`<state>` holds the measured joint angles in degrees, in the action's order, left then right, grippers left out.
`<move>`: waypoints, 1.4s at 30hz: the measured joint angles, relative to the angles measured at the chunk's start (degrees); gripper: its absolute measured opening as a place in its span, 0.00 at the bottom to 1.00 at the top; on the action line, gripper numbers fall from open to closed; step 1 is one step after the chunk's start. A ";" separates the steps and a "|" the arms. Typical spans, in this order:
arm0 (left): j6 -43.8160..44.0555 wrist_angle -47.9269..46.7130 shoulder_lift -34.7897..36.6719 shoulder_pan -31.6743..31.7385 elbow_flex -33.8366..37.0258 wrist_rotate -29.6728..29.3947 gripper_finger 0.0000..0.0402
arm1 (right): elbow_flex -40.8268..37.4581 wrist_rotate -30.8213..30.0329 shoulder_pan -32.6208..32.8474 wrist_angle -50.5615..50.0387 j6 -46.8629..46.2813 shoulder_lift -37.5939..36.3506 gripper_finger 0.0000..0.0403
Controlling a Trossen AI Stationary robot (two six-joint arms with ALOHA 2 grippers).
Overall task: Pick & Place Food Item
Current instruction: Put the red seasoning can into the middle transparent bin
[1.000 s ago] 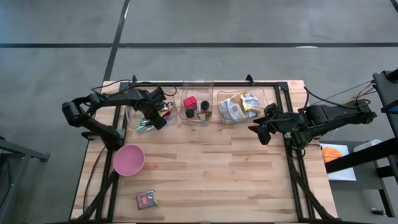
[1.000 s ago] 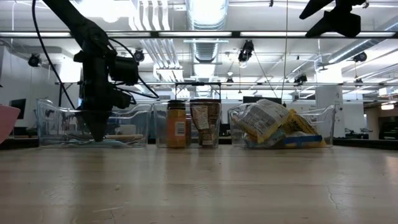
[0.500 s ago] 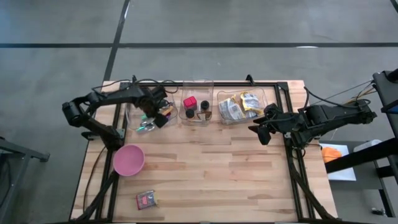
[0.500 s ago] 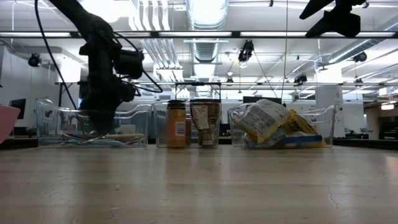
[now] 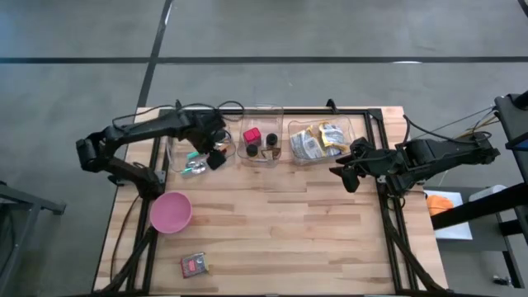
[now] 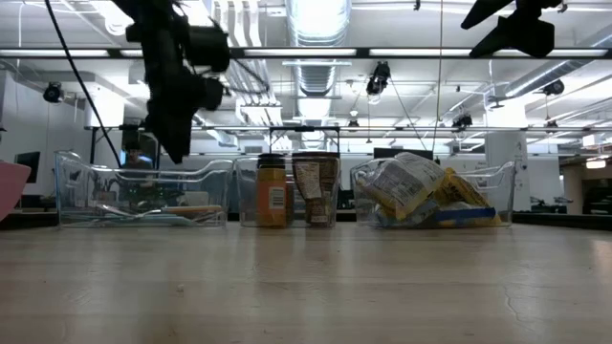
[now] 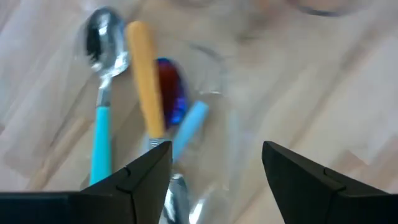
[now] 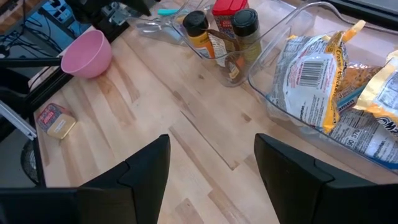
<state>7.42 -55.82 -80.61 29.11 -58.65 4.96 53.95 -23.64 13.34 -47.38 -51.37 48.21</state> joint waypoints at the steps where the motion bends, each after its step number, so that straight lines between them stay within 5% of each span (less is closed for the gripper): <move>1: -0.01 -0.11 0.92 -1.73 0.02 -0.34 0.62 | 0.00 0.15 0.00 0.04 -0.14 0.00 0.57; 7: 2.60 -1.00 5.29 -13.80 0.94 -0.27 0.56 | -0.02 1.51 0.00 0.24 -0.26 0.02 0.57; 17: 26.44 0.09 6.64 -36.68 0.94 2.26 0.56 | -0.02 3.30 0.00 0.24 1.80 0.02 0.57; 26: 49.80 4.12 6.64 -54.89 0.94 -9.44 0.55 | -0.02 6.09 0.03 0.22 3.66 0.02 0.57; 33: 56.10 4.16 6.64 -59.00 0.96 -11.27 0.55 | -0.02 6.16 0.02 0.20 5.34 0.02 0.57; 42: 51.00 5.38 6.64 -59.17 0.92 -8.93 0.55 | -0.02 6.15 0.02 0.15 5.97 0.02 0.57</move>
<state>58.42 -50.44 -73.97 -30.06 -57.74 -3.97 53.93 -17.49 13.37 -47.22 -45.41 48.23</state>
